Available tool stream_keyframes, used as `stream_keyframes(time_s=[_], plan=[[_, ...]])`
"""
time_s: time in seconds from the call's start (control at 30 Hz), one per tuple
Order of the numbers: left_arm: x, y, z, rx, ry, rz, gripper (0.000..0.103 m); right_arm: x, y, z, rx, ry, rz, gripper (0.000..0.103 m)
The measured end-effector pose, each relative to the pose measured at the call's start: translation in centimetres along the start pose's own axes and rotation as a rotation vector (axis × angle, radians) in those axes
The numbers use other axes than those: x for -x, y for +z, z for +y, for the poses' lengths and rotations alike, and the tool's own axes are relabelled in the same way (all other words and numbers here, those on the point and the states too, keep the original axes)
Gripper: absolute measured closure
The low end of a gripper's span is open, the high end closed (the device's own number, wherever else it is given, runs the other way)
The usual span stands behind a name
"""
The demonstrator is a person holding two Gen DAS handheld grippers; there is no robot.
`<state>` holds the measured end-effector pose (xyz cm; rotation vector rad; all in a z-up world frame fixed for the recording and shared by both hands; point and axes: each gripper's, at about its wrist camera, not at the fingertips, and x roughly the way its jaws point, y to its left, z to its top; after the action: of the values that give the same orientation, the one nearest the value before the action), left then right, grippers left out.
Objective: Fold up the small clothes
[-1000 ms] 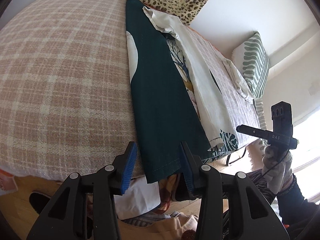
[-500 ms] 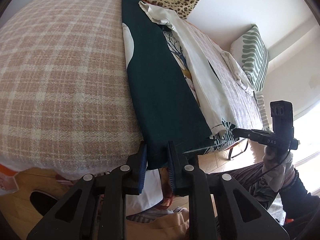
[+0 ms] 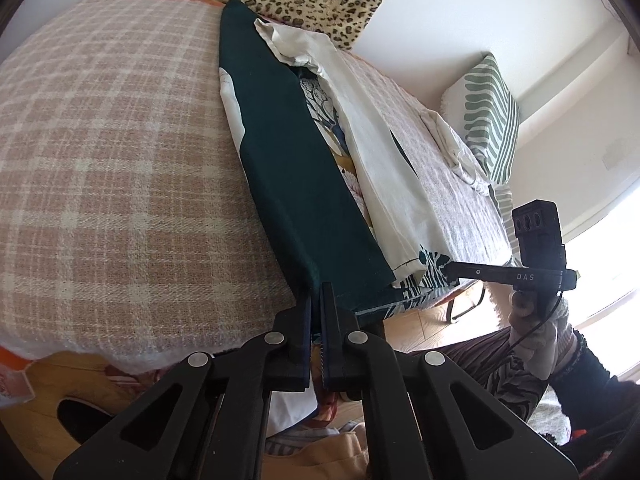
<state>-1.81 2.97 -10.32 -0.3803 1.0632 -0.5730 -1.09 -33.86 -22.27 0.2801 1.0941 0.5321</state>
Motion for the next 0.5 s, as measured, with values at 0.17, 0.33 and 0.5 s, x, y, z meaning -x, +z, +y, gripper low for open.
stream_keyframes(time_s=[0.17, 0.33, 0.5], plan=[[1.2, 1.3, 0.4, 0.025, -0.034, -0.044, 0.101, 0.7, 0.4, -0.2, -0.053, 0.094, -0.038, 0.099], [1.8, 3.1, 0.0, 0.024, -0.041, -0.084, 0.101, 1.8, 1.8, -0.1, -0.087, 0.159, -0.084, 0.099], [2.0, 5.7, -0.2, 0.015, -0.027, -0.124, 0.101, 2.6, 4.3, 0.5, -0.076, 0.170, -0.127, 0.099]])
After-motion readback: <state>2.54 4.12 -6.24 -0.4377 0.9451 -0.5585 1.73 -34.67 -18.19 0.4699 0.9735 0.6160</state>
